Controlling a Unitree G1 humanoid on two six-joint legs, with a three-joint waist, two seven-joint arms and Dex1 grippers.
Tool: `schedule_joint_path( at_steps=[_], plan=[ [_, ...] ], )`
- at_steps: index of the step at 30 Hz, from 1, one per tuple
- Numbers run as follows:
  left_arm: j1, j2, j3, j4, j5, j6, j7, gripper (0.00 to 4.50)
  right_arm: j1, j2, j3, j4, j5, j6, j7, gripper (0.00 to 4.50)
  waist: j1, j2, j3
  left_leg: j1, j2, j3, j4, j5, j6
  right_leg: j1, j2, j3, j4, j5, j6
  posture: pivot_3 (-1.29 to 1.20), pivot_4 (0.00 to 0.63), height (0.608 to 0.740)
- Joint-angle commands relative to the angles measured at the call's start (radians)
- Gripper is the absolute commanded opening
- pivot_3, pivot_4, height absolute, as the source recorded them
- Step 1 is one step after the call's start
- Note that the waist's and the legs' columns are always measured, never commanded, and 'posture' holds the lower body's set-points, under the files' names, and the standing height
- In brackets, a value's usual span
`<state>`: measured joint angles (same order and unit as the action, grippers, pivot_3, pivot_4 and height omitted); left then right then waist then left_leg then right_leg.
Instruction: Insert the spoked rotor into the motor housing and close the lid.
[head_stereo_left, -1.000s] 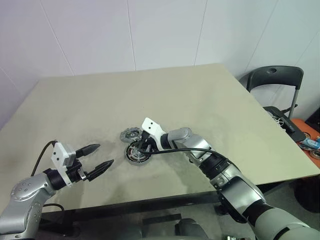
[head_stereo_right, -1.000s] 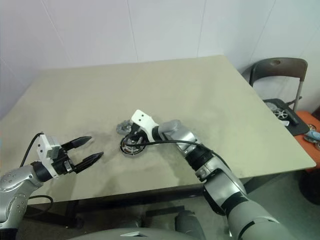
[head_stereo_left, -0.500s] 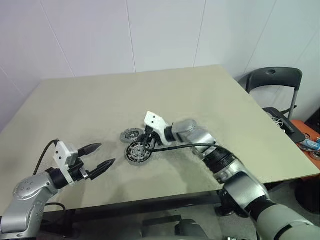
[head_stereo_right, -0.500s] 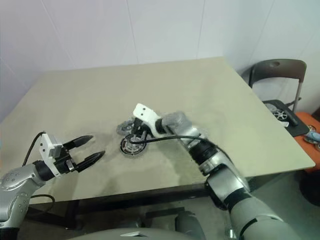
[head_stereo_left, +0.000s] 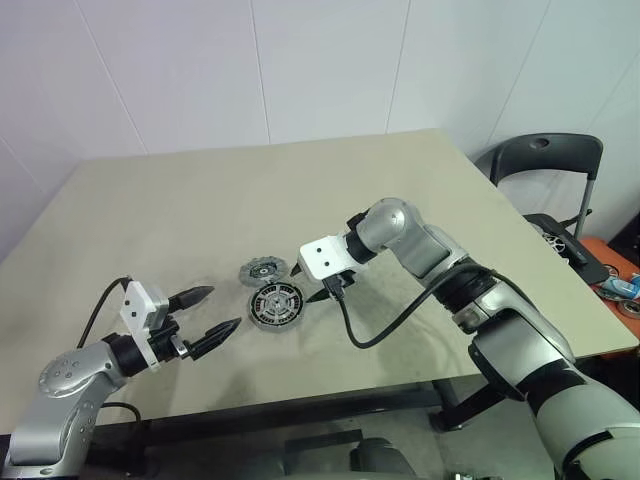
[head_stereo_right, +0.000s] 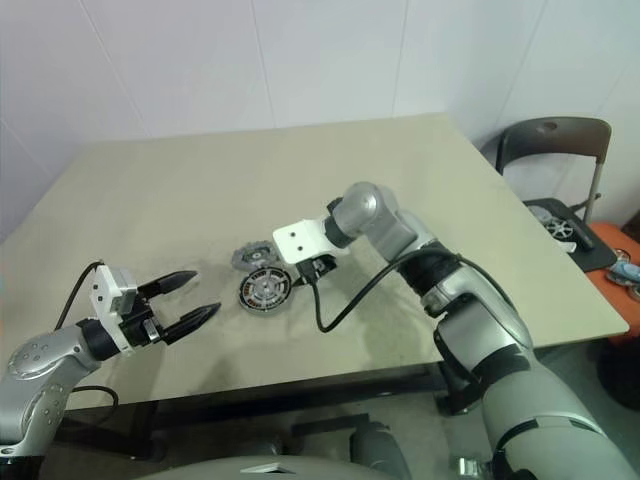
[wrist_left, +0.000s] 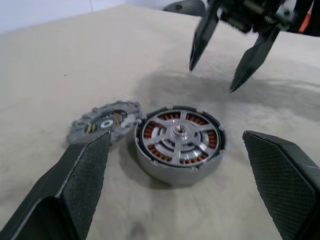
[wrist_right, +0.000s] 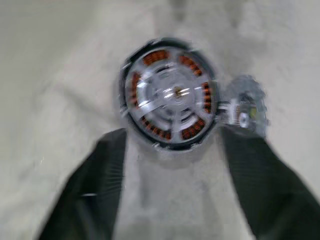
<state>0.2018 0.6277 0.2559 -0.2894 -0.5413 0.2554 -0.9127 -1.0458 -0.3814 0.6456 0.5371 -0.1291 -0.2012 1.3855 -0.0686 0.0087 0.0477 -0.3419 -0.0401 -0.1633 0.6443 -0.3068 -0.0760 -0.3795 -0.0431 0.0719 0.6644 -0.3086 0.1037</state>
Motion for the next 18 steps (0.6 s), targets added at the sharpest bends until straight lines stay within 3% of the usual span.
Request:
schedule_joint_path(
  at_steps=[1,2,9,18],
  plan=[
    [0.018,0.028,0.006,-0.032,0.033,-0.026,-0.010,4.50,-0.044,0.006,0.009,0.021,-0.028,-0.147,0.053,4.17,0.000,0.000,0.000,0.000,0.000,0.000,0.000,0.000,0.000,0.000,0.000,0.000,0.000,0.000,0.000,0.00,0.000,0.740],
    [0.020,0.029,0.007,-0.031,0.036,-0.030,-0.013,4.50,-0.046,0.008,0.013,0.026,-0.037,-0.182,0.058,4.48,0.000,0.000,0.000,0.000,0.000,0.000,0.000,0.000,0.000,0.000,0.000,0.000,0.000,0.000,0.000,0.00,0.000,0.740],
    [0.039,0.028,0.022,-0.012,0.059,-0.065,-0.013,4.50,-0.031,0.046,0.056,0.085,-0.140,-0.429,0.012,4.48,0.000,0.000,0.000,0.000,0.000,0.000,0.000,0.000,0.000,0.000,0.000,0.000,0.000,0.000,0.000,0.00,0.000,0.740],
    [0.027,0.025,0.022,0.006,0.060,-0.078,-0.013,4.50,-0.102,0.115,0.100,0.278,-0.296,-0.543,-0.106,4.48,0.000,0.000,0.000,0.002,0.000,0.000,0.000,0.000,0.000,0.000,0.000,0.000,0.000,0.000,0.000,0.00,0.000,0.740]
  ],
)
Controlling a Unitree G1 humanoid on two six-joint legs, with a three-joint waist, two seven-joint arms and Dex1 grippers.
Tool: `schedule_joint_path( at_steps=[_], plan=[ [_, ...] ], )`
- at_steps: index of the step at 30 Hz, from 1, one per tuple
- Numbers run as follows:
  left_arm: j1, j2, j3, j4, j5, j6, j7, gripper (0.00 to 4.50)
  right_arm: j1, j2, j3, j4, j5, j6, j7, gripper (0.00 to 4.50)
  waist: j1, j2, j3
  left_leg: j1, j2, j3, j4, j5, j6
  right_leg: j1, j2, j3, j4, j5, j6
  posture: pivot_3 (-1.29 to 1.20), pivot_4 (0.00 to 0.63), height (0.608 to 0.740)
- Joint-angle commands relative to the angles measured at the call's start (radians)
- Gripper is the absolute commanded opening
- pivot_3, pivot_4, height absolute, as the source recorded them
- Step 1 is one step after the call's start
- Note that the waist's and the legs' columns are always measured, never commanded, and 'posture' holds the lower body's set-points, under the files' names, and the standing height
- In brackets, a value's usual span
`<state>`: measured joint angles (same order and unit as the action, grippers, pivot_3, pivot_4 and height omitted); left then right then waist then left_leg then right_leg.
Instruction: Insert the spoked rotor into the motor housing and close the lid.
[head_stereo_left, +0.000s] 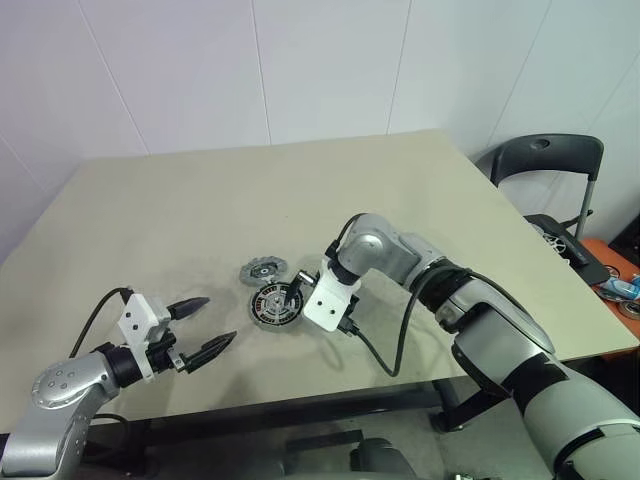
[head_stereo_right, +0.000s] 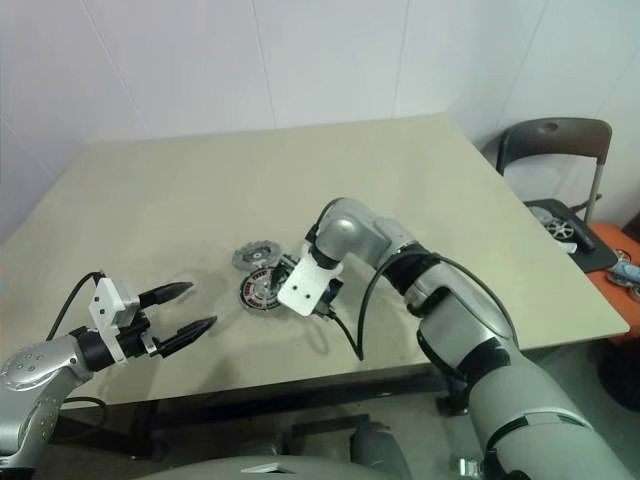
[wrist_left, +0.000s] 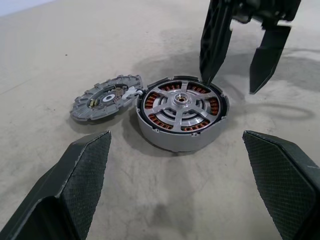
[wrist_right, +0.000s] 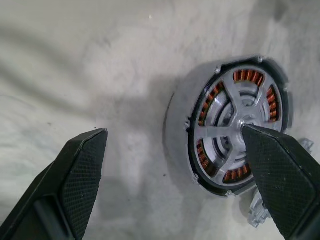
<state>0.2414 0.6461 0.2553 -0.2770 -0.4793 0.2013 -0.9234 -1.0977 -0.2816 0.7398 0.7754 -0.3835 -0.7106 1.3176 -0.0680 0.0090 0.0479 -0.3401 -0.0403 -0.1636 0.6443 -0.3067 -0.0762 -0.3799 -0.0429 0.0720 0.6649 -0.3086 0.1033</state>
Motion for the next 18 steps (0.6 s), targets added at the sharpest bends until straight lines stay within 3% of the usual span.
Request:
schedule_joint_path(
  at_steps=[1,3,6,17,18],
  plan=[
    [-0.014,0.007,0.023,-0.003,-0.001,-0.026,-0.003,4.50,-0.056,0.020,0.008,0.055,-0.053,-0.036,-0.043,4.48,0.000,0.000,0.000,0.000,0.000,0.000,0.000,0.000,0.000,0.000,0.000,0.000,0.000,0.000,0.000,0.00,0.000,0.740],
    [-0.014,0.007,0.022,0.003,0.000,-0.032,-0.006,4.50,-0.065,0.027,0.012,0.078,-0.070,-0.042,-0.046,4.48,0.000,0.000,0.000,0.000,0.000,0.000,0.000,0.000,0.000,-0.001,0.000,0.000,0.000,0.000,0.000,0.00,0.000,0.740],
    [-0.017,0.007,0.021,0.016,0.001,-0.041,-0.009,4.50,-0.068,0.033,0.007,0.094,-0.066,-0.033,-0.013,3.87,0.000,0.000,0.000,0.000,0.000,0.000,0.000,0.000,0.000,-0.001,0.000,0.000,0.000,0.000,0.000,0.00,0.000,0.740],
    [-0.025,-0.001,0.005,0.063,0.026,-0.084,-0.023,4.50,-0.052,0.068,-0.001,0.104,-0.069,0.033,-0.015,0.18,0.000,0.000,0.000,0.000,0.000,0.000,0.000,0.000,0.000,-0.001,0.000,0.000,0.000,0.000,0.000,0.00,0.000,0.740],
    [-0.022,-0.002,0.004,0.067,0.028,-0.090,-0.025,4.50,-0.047,0.072,-0.007,0.099,-0.063,0.050,-0.009,0.06,0.000,0.000,0.000,0.001,0.000,0.000,0.000,0.000,0.000,-0.001,0.000,0.000,0.000,0.000,0.000,0.00,0.000,0.740]
  ],
)
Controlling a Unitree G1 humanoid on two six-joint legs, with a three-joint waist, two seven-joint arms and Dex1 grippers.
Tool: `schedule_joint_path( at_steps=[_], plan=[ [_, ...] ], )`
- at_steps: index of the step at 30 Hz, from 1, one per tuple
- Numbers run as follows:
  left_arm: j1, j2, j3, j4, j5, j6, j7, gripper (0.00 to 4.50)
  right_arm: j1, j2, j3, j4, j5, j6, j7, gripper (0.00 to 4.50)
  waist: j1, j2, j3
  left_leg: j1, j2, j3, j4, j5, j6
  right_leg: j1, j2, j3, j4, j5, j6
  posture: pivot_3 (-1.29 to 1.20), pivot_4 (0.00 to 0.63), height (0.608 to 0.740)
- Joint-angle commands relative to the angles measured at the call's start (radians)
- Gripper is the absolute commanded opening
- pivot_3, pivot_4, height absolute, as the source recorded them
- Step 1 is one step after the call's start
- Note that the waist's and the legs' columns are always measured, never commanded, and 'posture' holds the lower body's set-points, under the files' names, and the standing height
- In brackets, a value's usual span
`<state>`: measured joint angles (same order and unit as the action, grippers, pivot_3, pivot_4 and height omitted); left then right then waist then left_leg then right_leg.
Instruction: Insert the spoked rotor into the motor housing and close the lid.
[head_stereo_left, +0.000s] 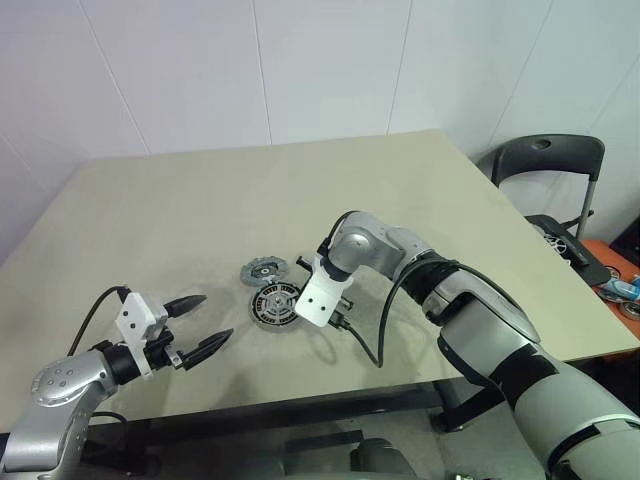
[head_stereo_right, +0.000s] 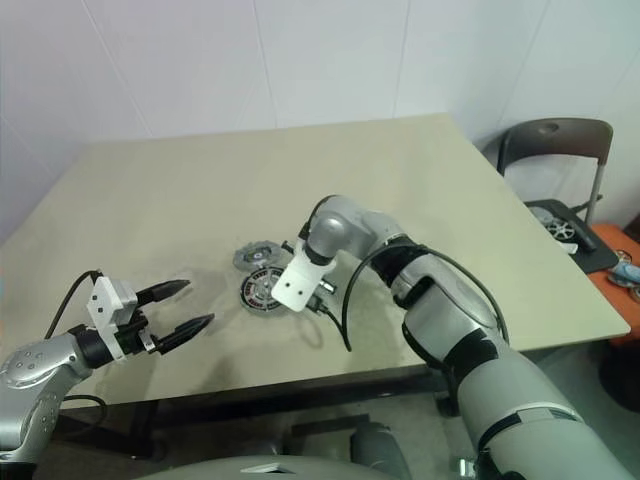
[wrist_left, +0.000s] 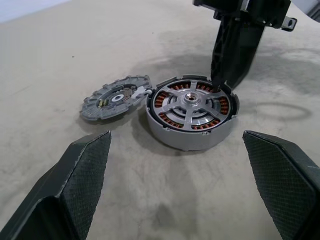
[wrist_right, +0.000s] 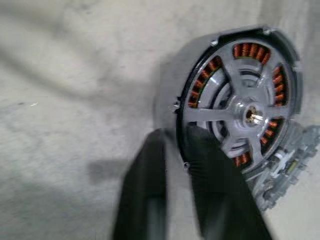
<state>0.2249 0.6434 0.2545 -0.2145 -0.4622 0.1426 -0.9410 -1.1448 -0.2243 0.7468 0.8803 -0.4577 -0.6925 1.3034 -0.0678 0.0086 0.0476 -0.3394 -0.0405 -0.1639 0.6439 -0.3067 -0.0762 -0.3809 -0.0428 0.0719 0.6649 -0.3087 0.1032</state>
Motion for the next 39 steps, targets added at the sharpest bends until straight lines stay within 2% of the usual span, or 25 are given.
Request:
schedule_joint_path(
  at_steps=[1,6,7,11,15,19,21,25,29,39],
  plan=[
    [-0.004,0.000,0.005,0.008,0.012,-0.037,-0.009,4.50,0.003,0.016,-0.017,-0.011,0.012,0.043,0.007,0.05,-0.002,0.000,0.000,0.000,0.000,0.000,0.000,0.000,0.000,0.000,0.000,0.000,0.000,0.000,0.000,0.00,0.000,0.740],
    [-0.004,-0.005,0.004,0.026,0.020,-0.057,-0.014,4.50,0.029,0.028,-0.057,-0.061,0.040,0.159,0.012,0.05,-0.003,0.000,0.000,0.001,0.001,0.000,0.000,0.000,0.000,0.001,0.001,0.000,0.002,0.000,0.000,0.00,0.000,0.740],
    [-0.005,-0.006,0.004,0.032,0.022,-0.061,-0.015,4.50,0.041,0.032,-0.077,-0.096,0.059,0.231,0.022,0.05,-0.003,0.000,0.000,0.001,0.001,0.000,0.000,0.000,0.000,0.001,0.001,0.000,0.002,0.000,0.000,0.00,0.000,0.740],
    [-0.008,-0.008,0.001,0.046,0.027,-0.076,-0.019,4.50,0.086,0.021,-0.130,-0.259,0.114,0.478,0.096,0.05,0.000,0.000,0.000,0.001,0.001,-0.001,0.001,0.000,0.000,0.001,0.001,0.000,0.002,0.000,-0.001,0.00,0.000,0.740],
    [-0.016,-0.011,-0.002,0.054,0.026,-0.076,-0.021,4.50,0.170,-0.066,-0.178,-0.529,0.113,0.641,0.099,0.05,0.010,0.000,0.000,-0.002,0.001,-0.001,0.000,0.000,0.000,-0.002,0.000,0.000,0.001,0.000,0.000,0.00,0.000,0.740],
    [-0.035,-0.007,-0.008,0.067,0.027,-0.070,-0.024,4.50,0.214,-0.072,-0.195,-0.746,0.133,1.113,0.192,0.05,0.026,0.000,0.000,-0.011,-0.001,-0.001,0.002,0.000,0.000,-0.009,-0.001,0.000,0.001,0.001,0.000,0.00,0.000,0.740],
    [-0.048,-0.004,-0.011,0.075,0.028,-0.066,-0.025,4.50,0.216,-0.070,-0.181,-0.796,0.124,1.256,0.198,0.05,0.027,0.000,0.000,-0.014,0.000,-0.001,0.002,0.000,-0.001,-0.011,-0.001,0.000,0.002,0.001,0.000,0.00,0.000,0.740],
    [-0.067,-0.002,-0.016,0.089,0.032,-0.066,-0.029,4.50,0.212,-0.050,-0.131,-0.844,0.114,1.510,0.167,0.05,0.026,0.000,0.000,-0.015,0.000,-0.001,0.002,0.001,-0.001,-0.012,-0.001,-0.001,0.002,0.001,-0.001,0.00,0.000,0.740],
    [-0.067,0.000,-0.013,0.090,0.035,-0.066,-0.030,4.50,0.182,0.021,-0.125,-0.866,0.159,1.758,0.103,0.05,0.025,0.000,0.000,-0.016,-0.001,-0.001,0.002,0.001,-0.001,-0.013,-0.001,-0.001,0.002,0.001,-0.001,0.00,0.000,0.740],
    [-0.049,-0.002,-0.004,0.055,0.029,-0.050,-0.004,4.50,0.123,0.157,-0.117,-0.647,0.257,1.954,-0.140,0.05,0.024,0.000,0.000,-0.016,-0.001,-0.001,0.002,0.001,-0.001,-0.016,-0.002,-0.001,0.002,0.001,-0.001,0.00,0.000,0.740]
  ],
)
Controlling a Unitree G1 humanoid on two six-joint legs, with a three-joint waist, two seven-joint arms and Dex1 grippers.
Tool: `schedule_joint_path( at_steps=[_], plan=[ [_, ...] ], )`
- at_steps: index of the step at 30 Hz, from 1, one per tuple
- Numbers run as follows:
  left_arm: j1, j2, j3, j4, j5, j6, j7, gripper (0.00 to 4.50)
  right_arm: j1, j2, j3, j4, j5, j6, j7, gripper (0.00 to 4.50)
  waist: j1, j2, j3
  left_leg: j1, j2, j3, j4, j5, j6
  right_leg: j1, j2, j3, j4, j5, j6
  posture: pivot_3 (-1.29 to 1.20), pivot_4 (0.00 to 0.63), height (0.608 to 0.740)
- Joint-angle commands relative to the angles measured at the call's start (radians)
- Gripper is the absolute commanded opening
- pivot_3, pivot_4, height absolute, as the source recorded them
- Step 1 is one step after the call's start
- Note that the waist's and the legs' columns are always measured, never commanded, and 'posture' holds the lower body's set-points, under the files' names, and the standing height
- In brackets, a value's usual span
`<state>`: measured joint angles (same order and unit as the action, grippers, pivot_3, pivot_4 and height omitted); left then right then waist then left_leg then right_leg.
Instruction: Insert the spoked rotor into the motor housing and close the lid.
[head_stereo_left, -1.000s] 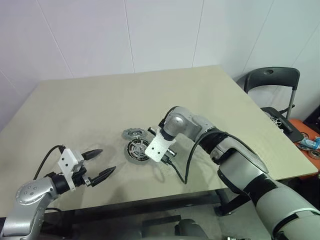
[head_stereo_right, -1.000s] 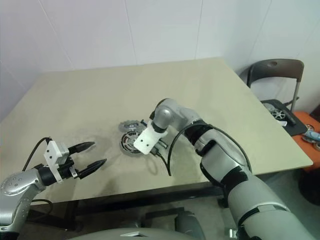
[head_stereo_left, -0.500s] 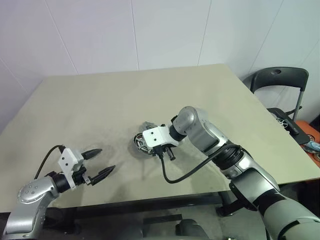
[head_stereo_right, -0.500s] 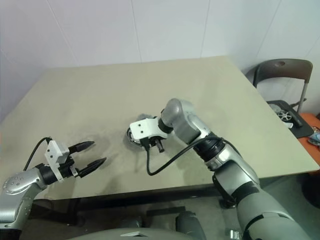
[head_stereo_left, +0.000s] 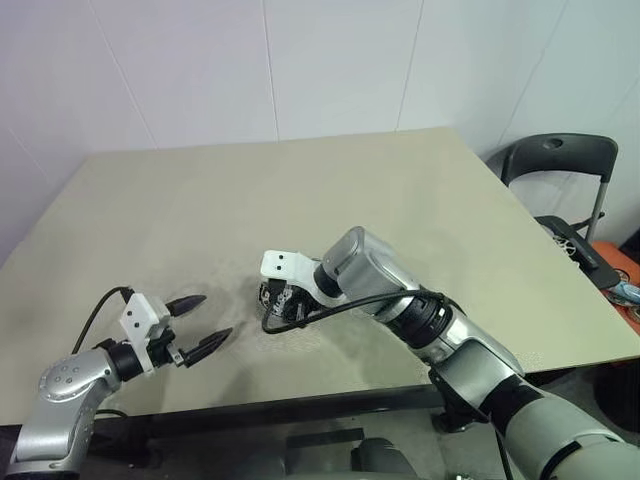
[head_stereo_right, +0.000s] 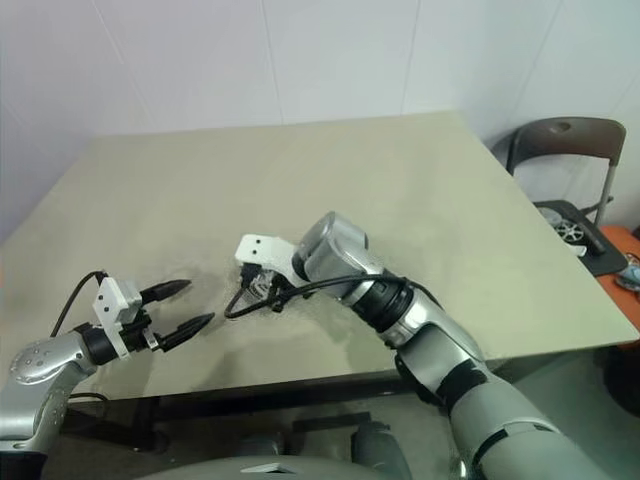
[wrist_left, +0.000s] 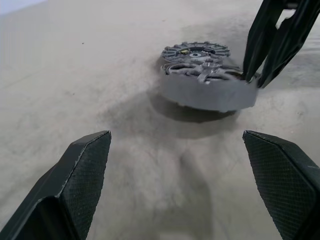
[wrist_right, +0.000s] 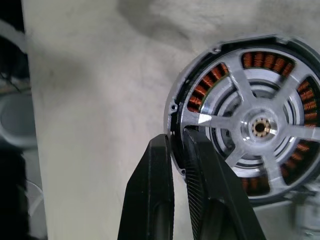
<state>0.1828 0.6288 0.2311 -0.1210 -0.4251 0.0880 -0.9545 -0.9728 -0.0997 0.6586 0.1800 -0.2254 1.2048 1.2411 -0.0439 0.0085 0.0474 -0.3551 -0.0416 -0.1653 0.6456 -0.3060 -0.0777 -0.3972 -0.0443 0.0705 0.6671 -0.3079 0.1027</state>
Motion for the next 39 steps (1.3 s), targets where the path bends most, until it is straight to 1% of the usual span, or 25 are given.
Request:
schedule_joint_path(
  at_steps=[1,5,7,8,10,15,18,21,22,24,25,29,31,34,36,39],
  plan=[
    [-0.003,0.014,0.022,-0.042,-0.010,0.006,0.011,4.50,-0.058,0.045,-0.040,0.070,0.041,0.075,-0.098,0.05,0.000,0.000,0.000,0.000,0.000,0.000,0.000,0.000,0.000,0.000,0.000,0.000,0.000,0.000,0.000,0.00,0.000,0.740],
    [0.004,0.015,0.025,-0.046,-0.008,0.010,0.012,4.50,-0.086,0.077,-0.077,0.121,0.112,0.152,-0.159,0.05,0.000,-0.001,-0.001,0.000,-0.001,0.000,0.000,0.000,0.000,0.000,0.000,0.000,0.000,0.000,0.000,0.00,0.000,0.740],
    [0.005,0.014,0.024,-0.043,-0.007,0.007,0.011,4.50,-0.097,0.077,-0.087,0.123,0.148,0.169,-0.179,0.81,0.000,-0.001,-0.001,0.001,-0.001,0.000,0.001,0.000,0.000,0.001,0.000,0.000,0.001,0.000,0.000,0.00,0.000,0.740],
    [0.002,0.013,0.023,-0.037,-0.006,0.004,0.010,4.50,-0.111,0.083,-0.111,0.124,0.172,0.197,-0.191,1.05,0.000,-0.001,-0.001,0.001,-0.001,0.000,0.001,0.000,0.000,0.000,0.000,0.000,0.001,0.000,0.000,0.00,0.000,0.740],
    [-0.002,0.012,0.022,-0.026,-0.004,-0.001,0.009,4.50,-0.132,0.087,-0.143,0.117,0.217,0.240,-0.209,1.73,-0.001,-0.001,0.000,0.000,-0.001,0.000,0.000,0.000,0.000,0.000,0.000,0.000,0.001,0.000,0.000,0.00,0.000,0.740],
    [-0.013,0.005,0.013,0.004,0.003,-0.019,0.000,4.50,-0.163,0.047,-0.211,0.039,0.328,0.299,-0.240,3.44,-0.003,-0.001,0.000,0.000,0.000,0.000,0.000,0.000,0.000,-0.002,0.000,0.000,0.001,0.000,0.000,0.00,0.000,0.740],
    [-0.029,0.002,0.009,0.024,0.001,-0.023,-0.003,4.50,-0.161,0.035,-0.338,0.021,0.384,0.365,-0.284,4.43,-0.002,-0.001,-0.001,-0.001,0.000,0.000,0.000,0.000,0.000,-0.002,0.000,0.000,0.001,0.000,0.000,0.00,0.000,0.740],
    [-0.037,0.001,0.010,0.037,-0.002,-0.030,-0.007,4.50,-0.146,0.051,-0.533,0.064,0.454,0.408,-0.342,4.43,0.000,-0.001,-0.001,0.000,0.000,0.000,0.000,0.000,0.000,-0.001,0.000,-0.001,0.001,0.000,0.000,0.00,0.000,0.740],
    [-0.038,0.001,0.010,0.040,-0.002,-0.032,-0.008,4.50,-0.132,0.048,-0.580,0.062,0.472,0.410,-0.364,4.43,0.000,-0.001,-0.001,0.000,-0.001,0.000,0.000,0.000,0.000,0.000,0.000,-0.001,0.001,0.000,0.000,0.00,0.000,0.740],
    [-0.036,-0.001,0.011,0.043,-0.003,-0.036,-0.010,4.50,-0.095,0.073,-0.734,0.059,0.481,0.410,-0.438,4.43,-0.001,-0.001,-0.001,0.000,-0.001,0.000,0.000,0.000,0.000,0.000,0.000,-0.001,0.000,0.000,0.000,0.00,0.000,0.740],
    [-0.036,-0.002,0.011,0.045,-0.003,-0.038,-0.010,4.50,-0.074,0.070,-0.776,0.061,0.485,0.410,-0.470,4.43,-0.001,-0.001,-0.001,0.000,-0.001,0.000,-0.001,0.000,0.000,0.000,0.000,-0.001,0.000,0.000,0.000,0.00,0.000,0.740],
    [-0.036,-0.005,0.010,0.048,-0.006,-0.042,-0.011,4.50,0.008,0.050,-0.872,0.041,0.582,0.410,-0.564,4.43,-0.001,-0.001,-0.001,-0.001,-0.001,0.001,-0.001,0.000,0.000,0.001,0.000,0.000,0.000,0.000,0.000,0.00,0.000,0.740],
    [-0.038,-0.006,0.007,0.053,-0.005,-0.044,-0.014,4.50,0.043,0.031,-0.891,0.034,0.653,0.410,-0.615,4.43,-0.005,-0.001,-0.001,-0.001,0.000,0.001,0.000,0.000,0.000,0.002,-0.001,0.001,0.001,0.000,0.000,0.00,0.000,0.740],
    [-0.050,-0.004,0.001,0.063,-0.004,-0.047,-0.017,4.50,0.097,0.007,-0.933,0.044,0.779,0.410,-0.709,4.43,-0.007,0.000,-0.001,-0.001,0.001,0.001,-0.001,0.000,0.000,0.002,0.000,0.001,0.001,0.000,0.000,0.00,0.000,0.740],
    [-0.056,-0.003,-0.002,0.048,-0.007,-0.035,-0.011,4.50,0.144,-0.022,-0.939,0.050,0.876,0.410,-0.767,4.43,-0.007,-0.001,-0.001,-0.001,0.001,0.001,0.000,0.000,0.000,0.002,0.000,0.001,0.001,0.000,0.000,0.00,0.000,0.740],
    [-0.056,0.000,-0.004,0.025,-0.012,-0.019,-0.004,4.50,0.191,-0.047,-0.972,0.074,1.031,0.410,-0.887,4.43,-0.007,-0.001,-0.001,0.000,0.000,0.001,0.000,0.000,0.000,0.003,0.000,0.001,0.001,0.000,0.000,0.00,0.000,0.740]
  ],
)
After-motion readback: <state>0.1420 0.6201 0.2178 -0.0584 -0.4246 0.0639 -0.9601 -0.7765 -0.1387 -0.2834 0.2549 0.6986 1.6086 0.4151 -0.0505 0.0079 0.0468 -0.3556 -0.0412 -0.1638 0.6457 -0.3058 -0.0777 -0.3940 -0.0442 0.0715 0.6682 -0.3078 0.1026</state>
